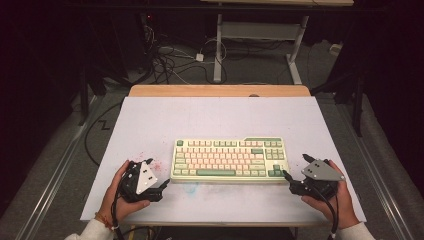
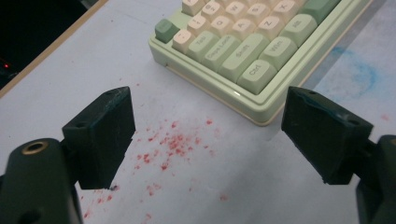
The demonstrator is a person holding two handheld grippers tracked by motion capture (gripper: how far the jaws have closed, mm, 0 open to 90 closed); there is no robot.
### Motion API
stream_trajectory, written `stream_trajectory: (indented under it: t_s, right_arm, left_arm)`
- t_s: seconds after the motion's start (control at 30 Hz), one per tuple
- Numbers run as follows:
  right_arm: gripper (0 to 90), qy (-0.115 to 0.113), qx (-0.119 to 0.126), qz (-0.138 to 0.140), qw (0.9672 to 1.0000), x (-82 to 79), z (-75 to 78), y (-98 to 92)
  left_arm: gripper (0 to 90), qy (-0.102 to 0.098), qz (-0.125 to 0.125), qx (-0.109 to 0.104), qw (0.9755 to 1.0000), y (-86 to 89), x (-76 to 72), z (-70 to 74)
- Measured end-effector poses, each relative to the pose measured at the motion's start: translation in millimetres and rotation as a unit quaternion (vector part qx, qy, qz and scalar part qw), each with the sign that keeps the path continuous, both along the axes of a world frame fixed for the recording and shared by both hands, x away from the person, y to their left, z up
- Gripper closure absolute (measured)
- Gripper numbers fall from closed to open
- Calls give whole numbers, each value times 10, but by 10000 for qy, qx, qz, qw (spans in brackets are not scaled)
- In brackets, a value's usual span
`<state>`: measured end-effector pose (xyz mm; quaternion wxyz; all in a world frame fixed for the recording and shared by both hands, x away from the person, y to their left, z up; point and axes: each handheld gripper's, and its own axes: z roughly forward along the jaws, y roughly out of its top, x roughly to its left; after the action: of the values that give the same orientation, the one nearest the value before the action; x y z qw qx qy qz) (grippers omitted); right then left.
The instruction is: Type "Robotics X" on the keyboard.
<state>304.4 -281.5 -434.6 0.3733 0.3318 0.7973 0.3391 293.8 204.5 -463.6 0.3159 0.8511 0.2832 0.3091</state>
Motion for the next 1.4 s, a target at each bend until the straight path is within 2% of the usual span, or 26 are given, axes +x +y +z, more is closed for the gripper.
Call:
stream_trajectory:
  t_s: [0.37,0.57,0.8,1.0,1.17,1.4]
  right_arm:
    - [215,87,24,-191,9998,-28,-114,-180]
    - [212,160,25,-247,9996,-57,-173,-241]
    - [212,118,61,-212,9997,-68,-160,-243]
    - [211,125,7,-174,9998,-91,-163,-213]
    - [210,107,74,-200,9997,-88,-147,-217]
    - [210,105,50,-206,9997,-88,-155,-231]
  left_arm:
    - [162,141,86,106,9998,67,-15,-83]
    - [162,214,129,75,9997,83,-13,-112]
    - [162,235,67,150,9996,57,-32,-143]
    - [162,224,41,104,9997,71,-46,-144]
    - [162,227,42,109,9997,70,-33,-146]
    - [161,238,37,113,9996,63,-26,-145]
